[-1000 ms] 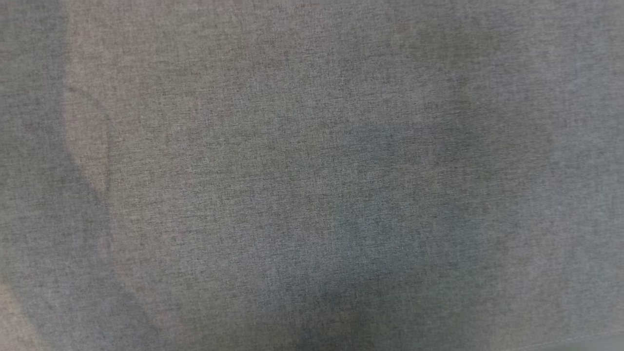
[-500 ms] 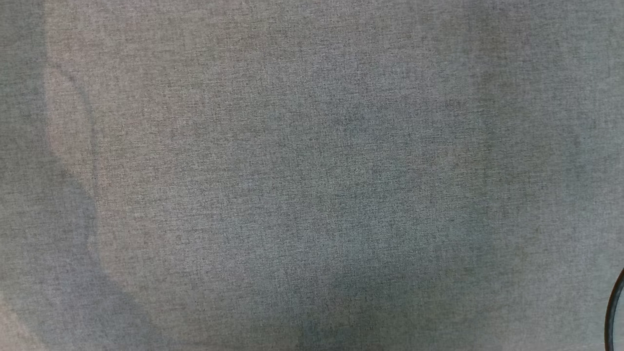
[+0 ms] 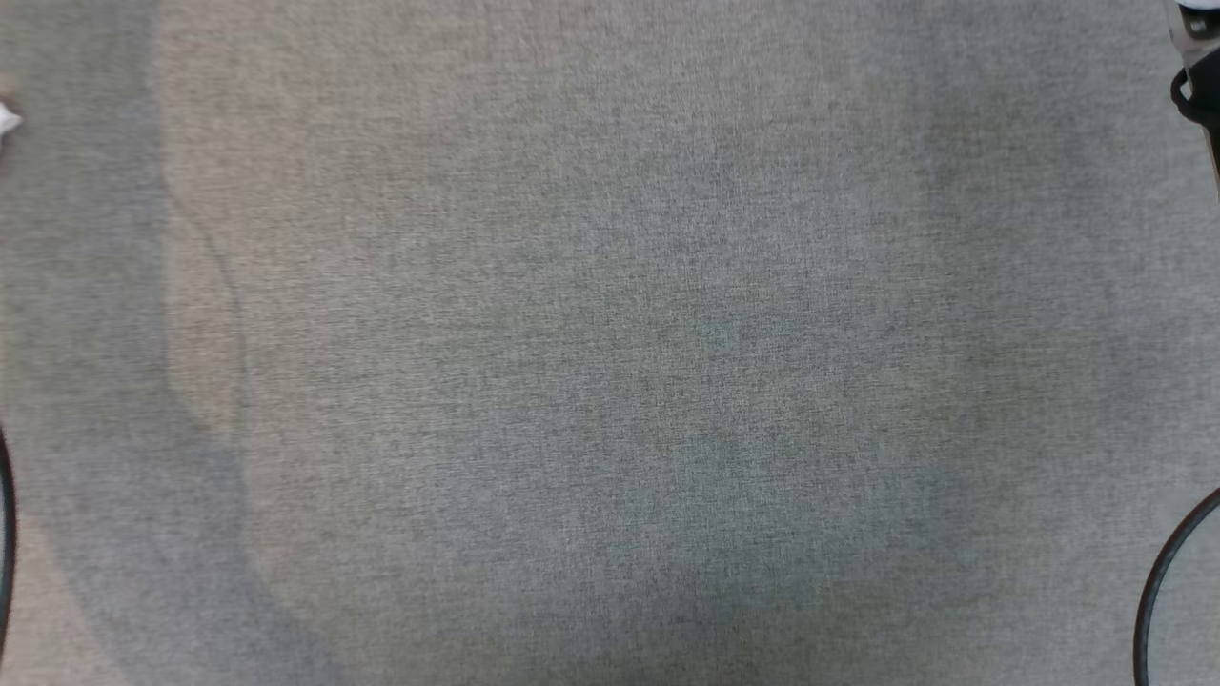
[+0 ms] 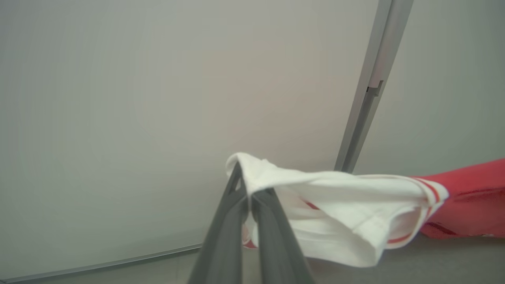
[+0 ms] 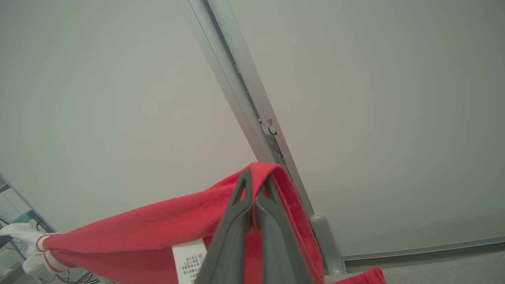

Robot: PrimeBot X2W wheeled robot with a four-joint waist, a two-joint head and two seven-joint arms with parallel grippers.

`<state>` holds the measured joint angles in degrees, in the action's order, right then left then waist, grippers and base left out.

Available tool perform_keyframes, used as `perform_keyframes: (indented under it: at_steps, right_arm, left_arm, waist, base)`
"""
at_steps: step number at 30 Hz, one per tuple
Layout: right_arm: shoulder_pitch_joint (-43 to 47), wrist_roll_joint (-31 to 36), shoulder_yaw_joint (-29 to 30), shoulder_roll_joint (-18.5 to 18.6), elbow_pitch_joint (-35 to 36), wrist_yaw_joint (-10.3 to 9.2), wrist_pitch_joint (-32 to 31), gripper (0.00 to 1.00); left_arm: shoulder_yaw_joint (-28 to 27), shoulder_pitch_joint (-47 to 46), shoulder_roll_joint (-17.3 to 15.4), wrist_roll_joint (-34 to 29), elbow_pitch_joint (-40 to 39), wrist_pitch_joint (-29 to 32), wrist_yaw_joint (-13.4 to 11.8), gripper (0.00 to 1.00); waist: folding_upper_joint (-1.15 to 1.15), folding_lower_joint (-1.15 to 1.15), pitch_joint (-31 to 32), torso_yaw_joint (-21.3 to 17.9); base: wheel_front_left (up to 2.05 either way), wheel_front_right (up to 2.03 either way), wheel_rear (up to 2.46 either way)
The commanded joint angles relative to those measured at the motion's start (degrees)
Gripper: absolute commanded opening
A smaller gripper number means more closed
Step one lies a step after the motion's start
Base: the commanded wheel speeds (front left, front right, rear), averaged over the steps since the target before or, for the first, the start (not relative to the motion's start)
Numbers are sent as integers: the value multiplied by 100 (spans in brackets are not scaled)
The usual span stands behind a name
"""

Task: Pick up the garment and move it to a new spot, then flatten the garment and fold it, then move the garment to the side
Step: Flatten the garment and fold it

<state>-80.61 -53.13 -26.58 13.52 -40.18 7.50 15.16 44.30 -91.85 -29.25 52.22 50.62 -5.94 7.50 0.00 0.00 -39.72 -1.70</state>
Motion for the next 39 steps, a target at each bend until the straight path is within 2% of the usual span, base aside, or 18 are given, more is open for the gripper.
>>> perform_keyframes:
  at_steps: [1,9,20,25,28,31,32,33,39]
  right_arm:
    - [83,-99,-93,101,-46,1,2,0]
    - [772,-460,-308,159,219,1,2,0]
    - [3132,-1192,-844,421,737,1,2,0]
    - [4140,-1519,-1022,681,965,1,2,0]
    - [4680,-1625,-1136,859,1108,1,2,0]
    - [5337,-1702,-1217,1059,1332,1,2,0]
    - [5337,-1702,-1217,1059,1332,1,2,0]
    - [5644,-1676,-1162,1171,1461,1,2,0]
    - [6415,-1569,-939,1342,1775,1,2,0]
  left_arm:
    - [67,140,50,85,-7,-73,-3,0]
    - [472,991,37,618,-466,-221,-3,0]
    - [1100,3416,-425,1453,-1130,-356,-3,0]
    - [1107,4557,-602,1888,-1448,-479,-28,0]
    - [1158,5225,-720,2100,-1853,-524,-156,0]
    - [1275,6059,-881,2271,-2516,-576,-484,0]
    - [1275,6059,-881,2271,-2516,-576,-484,0]
    - [1323,6397,-953,2343,-2873,-590,-666,0]
    - [1363,7144,-1165,2503,-3804,-694,-1136,0]
  waist:
    - [0,0,185,76]
    - [0,0,959,126]
    - [0,0,2672,69]
    - [0,0,3340,64]
    - [0,0,3647,70]
    - [0,0,3921,123]
    - [0,0,3921,123]
    - [0,0,3969,157]
    - [0,0,3990,236]
  base:
    - [0,0,0]
    - [0,0,0]
    - [0,0,0]
    - [0,0,0]
    - [0,0,0]
    - [0,0,0]
    - [0,0,0]
    - [0,0,0]
    - [0,0,0]
